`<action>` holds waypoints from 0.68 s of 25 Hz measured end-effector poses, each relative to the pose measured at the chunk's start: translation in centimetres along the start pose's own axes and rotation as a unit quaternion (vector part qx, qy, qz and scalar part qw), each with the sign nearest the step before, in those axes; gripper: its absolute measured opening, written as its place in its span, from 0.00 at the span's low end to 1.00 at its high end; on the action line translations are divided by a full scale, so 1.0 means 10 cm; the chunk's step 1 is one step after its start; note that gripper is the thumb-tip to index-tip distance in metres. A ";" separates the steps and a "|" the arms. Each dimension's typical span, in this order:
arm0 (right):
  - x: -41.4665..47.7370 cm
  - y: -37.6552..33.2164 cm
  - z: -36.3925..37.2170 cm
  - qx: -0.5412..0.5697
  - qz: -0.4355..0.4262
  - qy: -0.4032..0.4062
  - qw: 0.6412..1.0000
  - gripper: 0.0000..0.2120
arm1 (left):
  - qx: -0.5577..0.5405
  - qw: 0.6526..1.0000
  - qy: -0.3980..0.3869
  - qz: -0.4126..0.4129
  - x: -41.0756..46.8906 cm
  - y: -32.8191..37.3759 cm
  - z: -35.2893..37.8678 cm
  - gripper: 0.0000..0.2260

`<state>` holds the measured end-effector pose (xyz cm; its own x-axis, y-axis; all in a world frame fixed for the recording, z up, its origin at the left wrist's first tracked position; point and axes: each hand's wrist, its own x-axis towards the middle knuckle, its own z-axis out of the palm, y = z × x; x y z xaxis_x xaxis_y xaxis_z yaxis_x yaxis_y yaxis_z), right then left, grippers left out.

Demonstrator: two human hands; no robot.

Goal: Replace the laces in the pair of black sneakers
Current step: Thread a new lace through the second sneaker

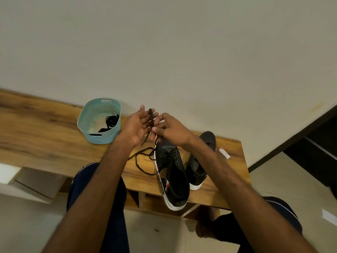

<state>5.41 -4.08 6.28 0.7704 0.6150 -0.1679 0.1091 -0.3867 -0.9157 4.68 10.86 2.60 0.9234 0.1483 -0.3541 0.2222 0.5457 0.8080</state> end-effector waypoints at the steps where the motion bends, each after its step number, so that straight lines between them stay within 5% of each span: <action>1: -0.04 0.09 0.04 0.000 0.007 -0.007 1.000 0.06 | -0.027 1.000 0.005 0.003 0.04 0.02 -0.02 0.17; 5: -0.18 0.50 0.18 -0.016 0.041 -0.020 0.999 0.05 | -0.027 0.996 0.061 0.059 0.12 0.09 -0.09 0.15; 10: -0.45 0.94 0.26 -0.069 0.031 0.056 0.996 0.07 | 0.158 0.970 0.084 0.164 0.07 0.06 -0.08 0.17; 13: -0.59 1.19 0.08 -0.172 0.092 0.085 0.977 0.17 | 0.286 0.936 0.037 0.203 0.01 -0.07 0.04 0.18; 17: -0.58 1.34 0.13 -0.322 0.139 0.050 0.935 0.25 | 0.372 0.918 -0.072 0.120 0.02 -0.29 0.12 0.13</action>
<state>1.58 -11.94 -5.53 0.8765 0.3751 -0.3018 0.2278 -0.8753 -0.4265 4.62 8.28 0.73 0.9935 0.0502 -0.1020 0.1103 -0.2105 0.9713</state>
